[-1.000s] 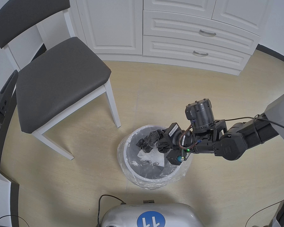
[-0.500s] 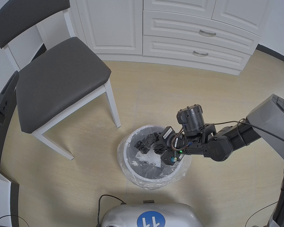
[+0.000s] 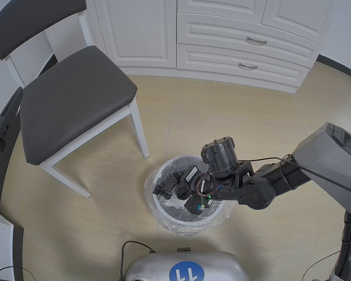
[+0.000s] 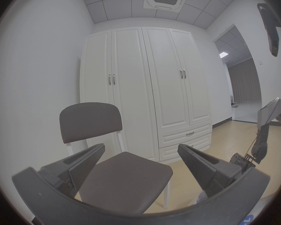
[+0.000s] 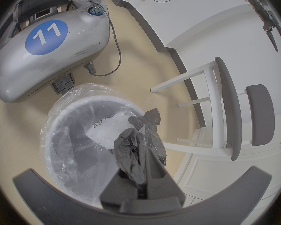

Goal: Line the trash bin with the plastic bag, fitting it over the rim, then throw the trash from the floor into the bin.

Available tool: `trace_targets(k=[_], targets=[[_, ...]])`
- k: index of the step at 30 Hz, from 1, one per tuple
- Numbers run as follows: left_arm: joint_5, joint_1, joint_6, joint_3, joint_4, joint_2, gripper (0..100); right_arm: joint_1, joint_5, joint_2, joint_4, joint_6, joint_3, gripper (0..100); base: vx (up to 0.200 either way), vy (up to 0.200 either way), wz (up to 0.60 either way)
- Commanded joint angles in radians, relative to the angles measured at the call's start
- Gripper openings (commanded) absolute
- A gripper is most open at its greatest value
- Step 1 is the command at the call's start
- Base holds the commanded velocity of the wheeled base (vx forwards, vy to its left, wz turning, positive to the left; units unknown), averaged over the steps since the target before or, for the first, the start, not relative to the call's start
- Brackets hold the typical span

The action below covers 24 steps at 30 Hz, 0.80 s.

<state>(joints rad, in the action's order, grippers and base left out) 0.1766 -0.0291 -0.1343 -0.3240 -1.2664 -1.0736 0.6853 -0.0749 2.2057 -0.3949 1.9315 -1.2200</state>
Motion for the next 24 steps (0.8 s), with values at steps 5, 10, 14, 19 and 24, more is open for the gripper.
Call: trace_targets(k=[5,10,14,19,24], targets=[[0.000,0.000,-0.001,0.000,-0.001,0.000,100,-0.050,0.004,0.003,-0.001,0.001,0.004,0,0.000,0.000,0.00],[0.000,0.000,-0.001,0.000,0.001,-0.002,100,-0.095,0.032,0.003,-0.001,0.001,0.013,0,0.000,0.000,0.00],[0.000,0.000,-0.001,0.000,0.002,-0.002,100,-0.145,0.053,0.020,-0.007,0.001,-0.012,0,0.000,0.000,0.00],[0.000,0.000,-0.001,0.000,0.001,0.000,100,-0.176,0.064,0.035,-0.045,0.003,-0.033,0,0.000,0.000,0.00],[0.000,0.000,-0.001,0.000,0.001,0.000,100,-0.181,0.076,0.043,-0.051,0.006,-0.061,0,0.000,0.000,0.00]])
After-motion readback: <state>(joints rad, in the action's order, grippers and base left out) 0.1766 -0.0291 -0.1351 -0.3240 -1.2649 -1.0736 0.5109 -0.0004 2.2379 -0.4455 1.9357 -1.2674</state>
